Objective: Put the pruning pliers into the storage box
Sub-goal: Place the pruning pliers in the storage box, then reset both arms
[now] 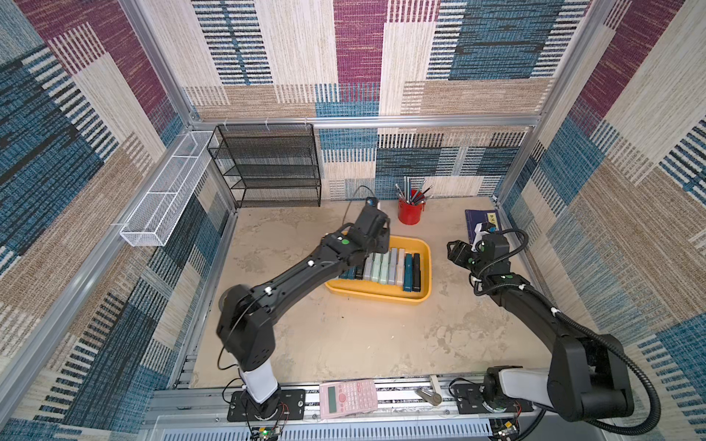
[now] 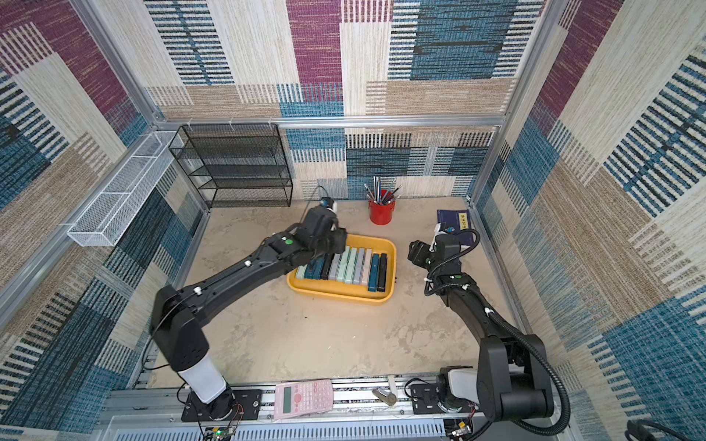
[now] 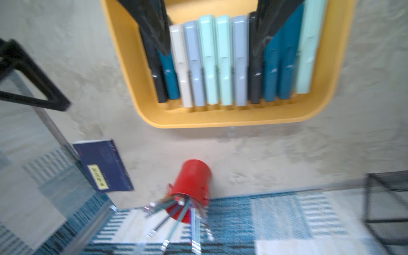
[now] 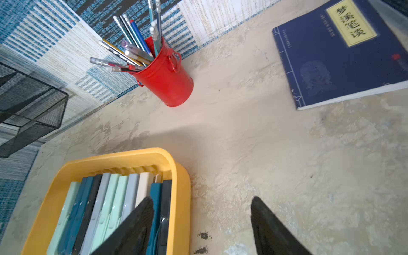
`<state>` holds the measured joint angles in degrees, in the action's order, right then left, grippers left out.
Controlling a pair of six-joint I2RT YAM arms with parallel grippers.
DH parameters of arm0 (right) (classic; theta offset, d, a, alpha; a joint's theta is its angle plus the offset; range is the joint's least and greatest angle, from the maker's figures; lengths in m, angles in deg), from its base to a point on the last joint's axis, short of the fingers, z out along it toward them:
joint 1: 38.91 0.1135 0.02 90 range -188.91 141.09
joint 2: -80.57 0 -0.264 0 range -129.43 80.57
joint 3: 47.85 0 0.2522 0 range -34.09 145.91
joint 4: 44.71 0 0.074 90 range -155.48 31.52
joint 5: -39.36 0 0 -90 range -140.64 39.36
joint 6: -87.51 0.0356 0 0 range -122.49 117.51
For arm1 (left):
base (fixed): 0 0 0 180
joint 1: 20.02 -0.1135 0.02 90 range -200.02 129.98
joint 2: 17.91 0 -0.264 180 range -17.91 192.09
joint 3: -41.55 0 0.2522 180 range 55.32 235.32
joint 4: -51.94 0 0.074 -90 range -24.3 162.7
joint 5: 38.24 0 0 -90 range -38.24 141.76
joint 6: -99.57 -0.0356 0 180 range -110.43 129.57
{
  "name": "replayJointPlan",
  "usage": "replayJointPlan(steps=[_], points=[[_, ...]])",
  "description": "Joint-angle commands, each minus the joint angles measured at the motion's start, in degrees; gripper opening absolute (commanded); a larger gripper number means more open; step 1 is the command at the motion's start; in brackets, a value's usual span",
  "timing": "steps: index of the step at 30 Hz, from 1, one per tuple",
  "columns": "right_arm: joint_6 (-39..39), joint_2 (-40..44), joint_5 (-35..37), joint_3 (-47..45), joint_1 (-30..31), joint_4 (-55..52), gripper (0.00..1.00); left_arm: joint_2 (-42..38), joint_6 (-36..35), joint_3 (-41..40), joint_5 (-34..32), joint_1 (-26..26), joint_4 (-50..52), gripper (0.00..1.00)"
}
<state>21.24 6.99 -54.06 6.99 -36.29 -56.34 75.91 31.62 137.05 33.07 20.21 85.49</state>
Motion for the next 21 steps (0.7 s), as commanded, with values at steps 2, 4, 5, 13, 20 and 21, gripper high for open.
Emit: replayJointPlan(steps=[2,4,5,13,20,21], points=[[-4.5,0.6,11.1,-2.3,0.0,8.4,0.74,-11.2,-8.4,-15.7,-15.7,-5.3,-12.0,0.66],[-7.7,2.7,15.2,-6.4,0.0,16.0,0.75,-16.4,-12.8,-24.6,-22.4,-7.7,-17.8,0.70],[-9.3,4.0,17.2,-9.3,0.0,20.9,0.76,-18.6,-14.8,-28.5,-25.2,-8.7,-20.8,0.71],[-18.3,4.7,29.9,-23.6,0.0,45.1,0.99,-27.4,-19.3,-52.8,-35.2,-17.8,-42.2,0.84],[-19.4,-2.9,29.1,-29.7,0.0,60.6,0.99,-22.5,-24.1,-60.2,-32.5,-22.4,-54.2,0.85],[-20.3,-3.5,28.3,-29.3,0.0,61.0,0.99,-20.8,-24.8,-62.1,-30.2,-23.5,-60.5,0.85]])
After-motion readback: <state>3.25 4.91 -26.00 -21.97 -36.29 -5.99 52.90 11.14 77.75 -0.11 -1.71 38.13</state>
